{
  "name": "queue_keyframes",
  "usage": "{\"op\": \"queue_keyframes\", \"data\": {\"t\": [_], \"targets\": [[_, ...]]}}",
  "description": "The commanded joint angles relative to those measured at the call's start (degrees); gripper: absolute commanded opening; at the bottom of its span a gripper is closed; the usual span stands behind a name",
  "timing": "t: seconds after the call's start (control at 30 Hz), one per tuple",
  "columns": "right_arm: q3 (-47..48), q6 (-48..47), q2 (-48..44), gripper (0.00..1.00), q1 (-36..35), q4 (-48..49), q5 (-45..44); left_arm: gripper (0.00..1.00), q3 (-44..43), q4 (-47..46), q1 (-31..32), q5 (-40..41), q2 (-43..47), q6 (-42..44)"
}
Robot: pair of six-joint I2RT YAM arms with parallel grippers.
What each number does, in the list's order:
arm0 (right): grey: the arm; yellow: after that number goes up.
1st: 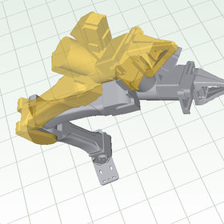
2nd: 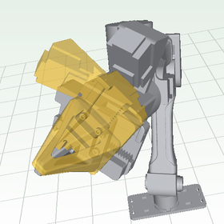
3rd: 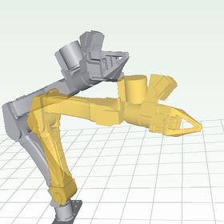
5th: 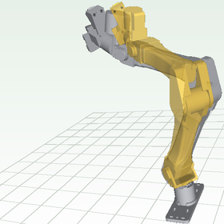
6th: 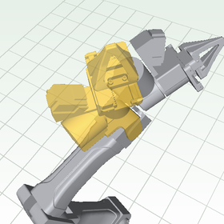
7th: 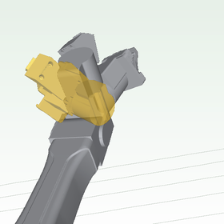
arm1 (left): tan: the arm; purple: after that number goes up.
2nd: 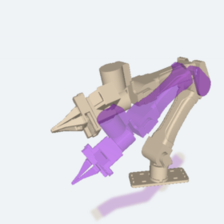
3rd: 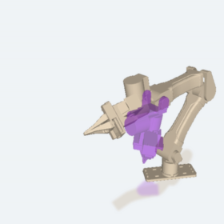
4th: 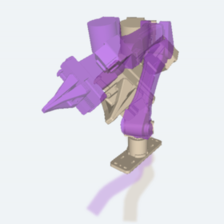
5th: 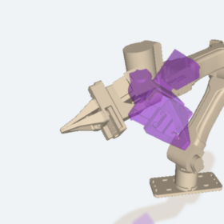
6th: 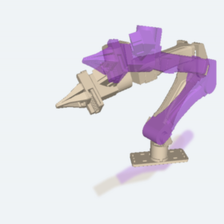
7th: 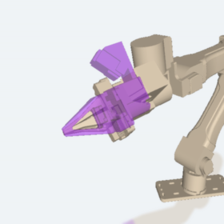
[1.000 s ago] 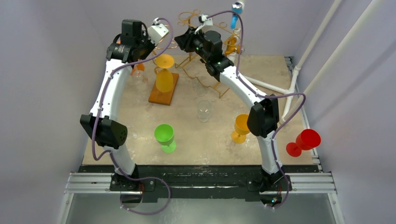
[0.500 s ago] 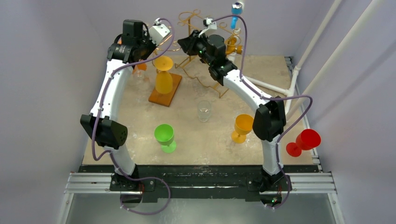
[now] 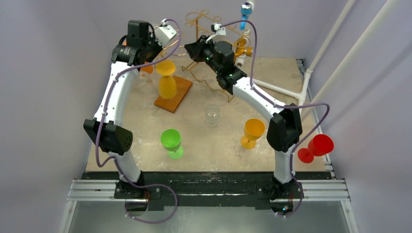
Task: Place the wine glass upside down on the wine glass rack
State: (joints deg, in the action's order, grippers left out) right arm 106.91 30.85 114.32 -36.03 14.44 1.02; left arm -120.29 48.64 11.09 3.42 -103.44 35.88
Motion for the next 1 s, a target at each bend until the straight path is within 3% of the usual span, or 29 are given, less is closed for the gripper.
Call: {"op": "queue_keyframes", "data": {"t": [0.0, 0.47, 0.97], "targets": [[-6.1, 0.2, -4.3, 0.11, -3.6, -2.8, 2.2, 0.02, -2.9, -4.9, -0.7, 3.9, -0.9, 1.4], [-17.5, 2.0, -11.2, 0.11, -6.7, 0.5, 0.0, 0.01, -2.4, -5.3, -0.6, 2.4, -1.0, 0.5], [-21.0, 3.9, -13.2, 0.11, -10.1, 0.1, -0.1, 0.00, -2.7, -6.4, -0.6, 0.9, -2.0, -0.5]]}}
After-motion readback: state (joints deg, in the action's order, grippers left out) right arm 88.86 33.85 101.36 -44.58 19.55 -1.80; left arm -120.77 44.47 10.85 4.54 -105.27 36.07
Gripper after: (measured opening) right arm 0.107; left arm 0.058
